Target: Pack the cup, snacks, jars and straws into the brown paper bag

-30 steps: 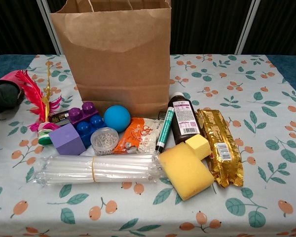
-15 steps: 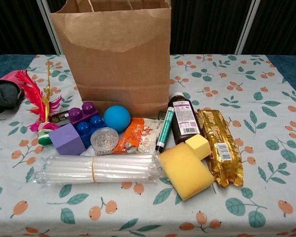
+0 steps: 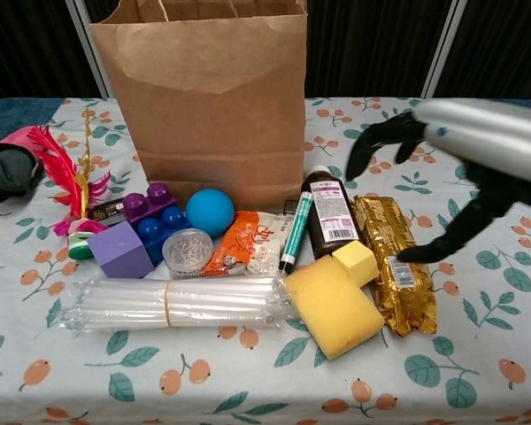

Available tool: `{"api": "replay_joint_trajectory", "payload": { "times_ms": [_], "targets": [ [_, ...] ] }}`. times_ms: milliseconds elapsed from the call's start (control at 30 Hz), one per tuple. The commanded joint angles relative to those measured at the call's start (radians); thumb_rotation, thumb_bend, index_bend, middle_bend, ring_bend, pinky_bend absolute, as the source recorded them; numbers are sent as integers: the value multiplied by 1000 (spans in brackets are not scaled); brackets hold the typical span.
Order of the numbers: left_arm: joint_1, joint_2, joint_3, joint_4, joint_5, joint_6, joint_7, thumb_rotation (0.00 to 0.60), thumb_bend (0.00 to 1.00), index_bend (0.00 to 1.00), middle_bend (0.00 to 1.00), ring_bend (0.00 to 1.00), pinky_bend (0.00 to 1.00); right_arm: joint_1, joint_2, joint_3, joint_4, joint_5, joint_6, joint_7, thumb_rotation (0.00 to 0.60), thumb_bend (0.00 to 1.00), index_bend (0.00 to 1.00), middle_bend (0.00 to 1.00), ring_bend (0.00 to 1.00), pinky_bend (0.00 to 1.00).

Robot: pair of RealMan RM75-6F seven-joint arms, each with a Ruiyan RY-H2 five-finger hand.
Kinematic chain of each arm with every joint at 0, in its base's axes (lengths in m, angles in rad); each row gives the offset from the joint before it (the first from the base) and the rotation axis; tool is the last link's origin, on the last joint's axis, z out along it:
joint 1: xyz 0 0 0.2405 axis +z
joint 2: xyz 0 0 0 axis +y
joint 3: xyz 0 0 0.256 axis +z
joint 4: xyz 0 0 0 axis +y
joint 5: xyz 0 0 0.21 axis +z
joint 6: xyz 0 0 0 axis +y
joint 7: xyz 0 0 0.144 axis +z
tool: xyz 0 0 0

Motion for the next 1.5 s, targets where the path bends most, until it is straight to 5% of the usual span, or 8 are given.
{"api": "replay_joint_trajectory", "payload": {
  "times_ms": [33,300,900,1200,1500],
  "targets": [
    [24,-2,6,11,24,33,-22,600,106,208,258,209,292,92,-162,22,87,132,-60,-102,600,0,296,274,147,257],
    [59,-24,0,75,24,42,-50,600,106,207,257,208,286,171,-334,-2,196,215,-87,-160,600,0,295,274,145,256],
    [84,-41,-26,133,28,24,-94,600,106,207,257,207,281,259,-551,4,386,290,-40,-210,600,52,296,301,147,256],
    [90,-44,-34,144,33,13,-112,600,107,208,257,206,282,263,-578,-13,411,284,9,-234,600,173,463,427,271,385],
    [94,-40,-40,136,42,10,-112,600,107,207,257,206,282,263,-513,8,297,246,67,-251,600,185,497,451,294,412]
  ]
}}
